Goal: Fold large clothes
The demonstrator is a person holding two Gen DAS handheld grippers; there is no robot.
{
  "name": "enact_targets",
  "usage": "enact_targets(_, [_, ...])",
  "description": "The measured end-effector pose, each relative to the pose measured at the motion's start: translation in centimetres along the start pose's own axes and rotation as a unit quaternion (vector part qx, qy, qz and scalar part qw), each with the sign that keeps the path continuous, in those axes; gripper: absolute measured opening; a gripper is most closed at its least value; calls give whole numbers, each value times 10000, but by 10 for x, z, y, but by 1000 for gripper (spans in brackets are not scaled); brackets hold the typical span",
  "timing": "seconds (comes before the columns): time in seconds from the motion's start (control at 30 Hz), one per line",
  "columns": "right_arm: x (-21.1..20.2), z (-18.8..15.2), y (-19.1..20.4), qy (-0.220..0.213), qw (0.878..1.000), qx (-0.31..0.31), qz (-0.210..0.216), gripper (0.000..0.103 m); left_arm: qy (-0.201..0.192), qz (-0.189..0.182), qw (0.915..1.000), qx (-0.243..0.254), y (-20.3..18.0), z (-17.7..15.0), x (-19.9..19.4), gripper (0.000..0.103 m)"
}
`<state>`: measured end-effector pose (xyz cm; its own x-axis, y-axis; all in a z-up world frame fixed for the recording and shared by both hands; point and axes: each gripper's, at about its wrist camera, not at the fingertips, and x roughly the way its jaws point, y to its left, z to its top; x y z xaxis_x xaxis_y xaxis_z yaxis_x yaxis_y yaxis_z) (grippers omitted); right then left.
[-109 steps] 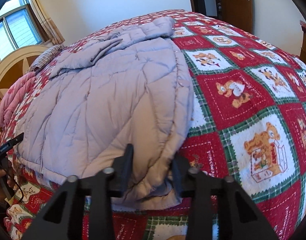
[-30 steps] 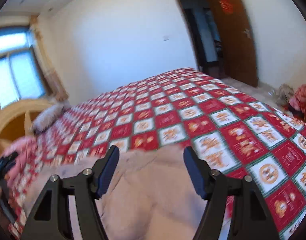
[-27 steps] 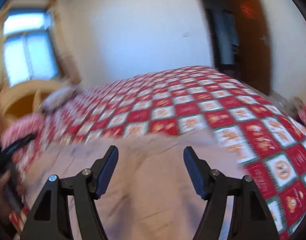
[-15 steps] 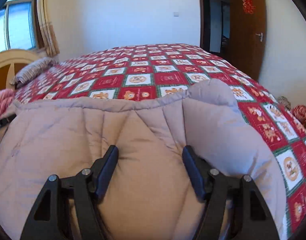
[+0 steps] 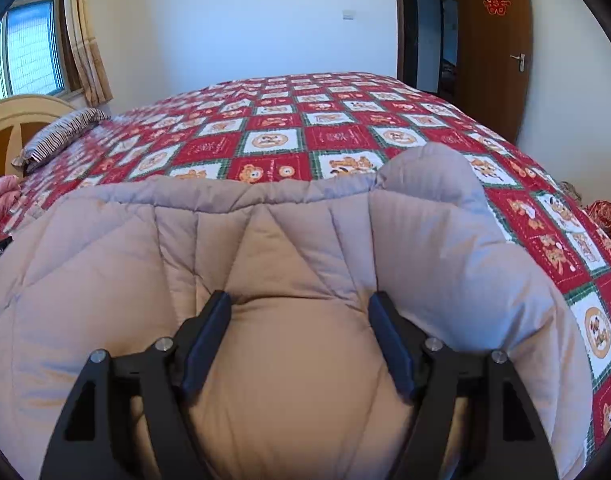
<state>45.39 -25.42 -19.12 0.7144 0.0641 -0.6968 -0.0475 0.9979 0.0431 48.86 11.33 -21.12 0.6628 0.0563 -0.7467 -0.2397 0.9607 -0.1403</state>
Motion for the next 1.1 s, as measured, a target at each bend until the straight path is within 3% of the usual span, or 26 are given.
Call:
enact_targets(0.07, [3,2,3,92,9999,-75,-80,75,201,182,9995,-157,2,5,-12,102])
enact_targets(0.17, [-5,10,7,203,9990,-195,-347,75,-332,-20,9988,-365,-8,4,-66,102])
enact_targets(0.27, [-42,25,20,-438,9980,108,-449,75,-812,85,9967,-27,-33,-1,-89,102])
enact_targets(0.37, [-51,46,58,-584,9982,-19,-137,79,-944,354,9944,317,-56,-3,-79,102])
enact_targets(0.5, [-17,53,96,-365,9984,-423,-85,79,-420,689,9964,256,-52,-13,-33,102])
enact_targets(0.63, [18,42,93,-32,9994,-336,-43,79,-539,426,9976,-58,-38,-24,-26,102])
enact_targets(1.1, [43,28,101,311,9981,-515,-160,88,-408,1034,9935,257,-57,-30,-9,102])
